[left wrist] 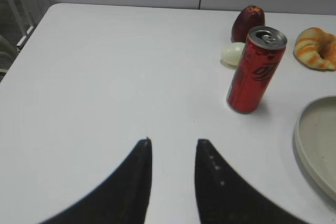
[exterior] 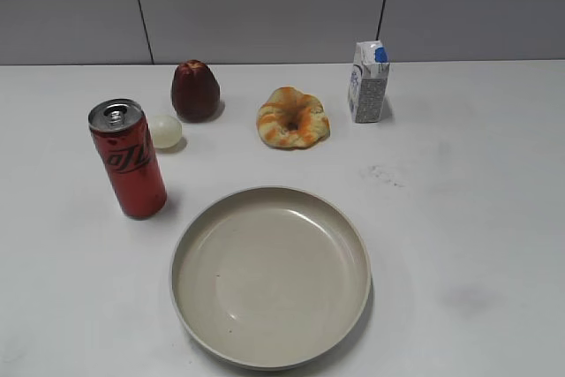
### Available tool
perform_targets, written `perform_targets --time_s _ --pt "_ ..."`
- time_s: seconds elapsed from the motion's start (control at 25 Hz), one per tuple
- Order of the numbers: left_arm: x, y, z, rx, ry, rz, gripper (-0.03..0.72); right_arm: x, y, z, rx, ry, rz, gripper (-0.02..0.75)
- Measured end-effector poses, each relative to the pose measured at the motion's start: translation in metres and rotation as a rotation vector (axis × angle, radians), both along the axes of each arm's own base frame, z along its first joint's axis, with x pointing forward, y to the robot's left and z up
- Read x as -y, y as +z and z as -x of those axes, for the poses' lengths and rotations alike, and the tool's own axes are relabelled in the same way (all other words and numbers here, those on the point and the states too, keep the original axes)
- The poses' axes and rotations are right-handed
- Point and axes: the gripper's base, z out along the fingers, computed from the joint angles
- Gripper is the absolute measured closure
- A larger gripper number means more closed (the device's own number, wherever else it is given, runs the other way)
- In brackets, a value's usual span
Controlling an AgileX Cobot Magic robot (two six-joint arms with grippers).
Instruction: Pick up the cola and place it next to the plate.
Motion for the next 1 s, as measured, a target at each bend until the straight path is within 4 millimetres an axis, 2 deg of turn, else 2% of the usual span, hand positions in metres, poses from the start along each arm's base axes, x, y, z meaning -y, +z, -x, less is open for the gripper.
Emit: perform_targets --time_s 0.12,0.2,0.32,0.44,0.6,0.8,0.92,1.0 --pt "0.000 0.000 0.000 0.000 0.000 0.000 0.461 -0.005 0.004 0.000 0.023 0.032 -0.059 0.156" --pt "0.000 0.000 0.000 0.000 0.000 0.000 0.461 -0.007 0.013 -0.002 0.098 0.038 -0.103 0.156" --pt "0.000 0.000 0.000 0.000 0.000 0.000 0.461 -0.007 0.031 -0.016 0.221 0.018 -0.153 0.157" --pt "0.000 0.000 0.000 0.000 0.000 0.000 0.461 -0.007 0.044 -0.041 0.273 -0.016 -0.176 0.157" --pt "0.000 0.000 0.000 0.000 0.000 0.000 0.461 -0.008 0.046 -0.091 0.228 -0.065 -0.189 0.157" --pt "0.000 0.000 0.000 0.000 0.000 0.000 0.461 -0.016 0.028 -0.161 -0.012 -0.099 -0.175 0.158" --pt "0.000 0.000 0.000 0.000 0.000 0.000 0.461 -0.031 0.026 -0.204 -0.161 -0.036 -0.131 0.158" --pt "0.000 0.000 0.000 0.000 0.000 0.000 0.461 -0.050 0.024 -0.229 -0.246 0.043 -0.096 0.158"
